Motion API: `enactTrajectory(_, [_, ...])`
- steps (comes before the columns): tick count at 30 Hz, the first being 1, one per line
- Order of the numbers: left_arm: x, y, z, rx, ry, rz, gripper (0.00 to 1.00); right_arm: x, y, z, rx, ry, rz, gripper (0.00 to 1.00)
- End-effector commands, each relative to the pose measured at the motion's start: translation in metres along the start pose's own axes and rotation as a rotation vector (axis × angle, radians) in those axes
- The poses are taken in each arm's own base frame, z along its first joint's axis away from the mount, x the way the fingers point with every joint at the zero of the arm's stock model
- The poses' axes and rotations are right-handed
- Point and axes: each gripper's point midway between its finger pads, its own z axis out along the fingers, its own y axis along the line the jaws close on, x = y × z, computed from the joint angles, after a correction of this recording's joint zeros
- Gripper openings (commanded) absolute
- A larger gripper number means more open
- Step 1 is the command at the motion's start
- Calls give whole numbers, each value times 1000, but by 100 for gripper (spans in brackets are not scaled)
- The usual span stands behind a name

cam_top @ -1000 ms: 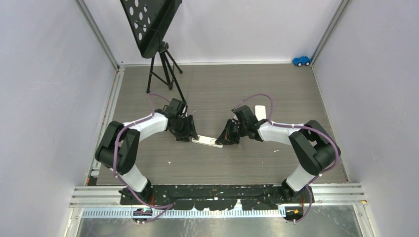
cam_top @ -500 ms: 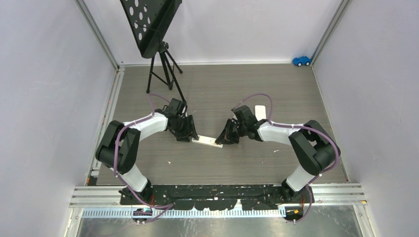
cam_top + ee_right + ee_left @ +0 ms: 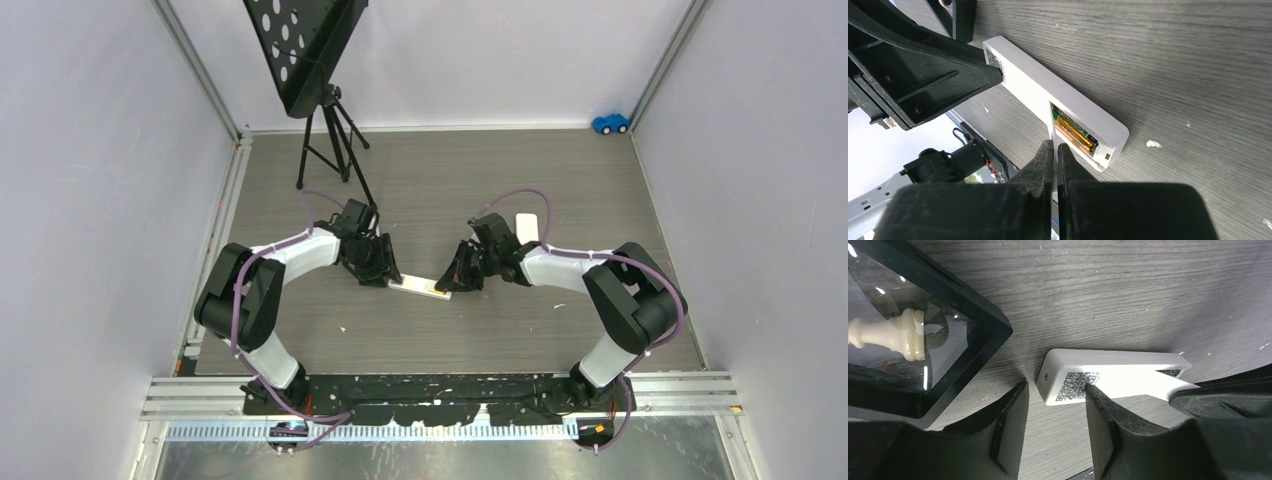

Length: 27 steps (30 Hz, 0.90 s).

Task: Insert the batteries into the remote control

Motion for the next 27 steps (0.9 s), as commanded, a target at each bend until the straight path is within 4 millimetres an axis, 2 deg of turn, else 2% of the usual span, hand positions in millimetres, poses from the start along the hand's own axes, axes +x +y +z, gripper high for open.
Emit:
enactTrajectory(1, [-2,2,4,-11,4,3,47,12,-20,3,79,70,10,0])
enactTrajectory(5, [-1,1,5,-6,9,1,47,13,-21,4,89,84,19,2])
enactTrajectory(23, [-3,3,4,-21,6,2,47,0,-9,-5,87,28,0,31])
enactTrajectory(27, [-2,3,4,-23,6,1,47,-1,-5,-8,78,18,-4,33])
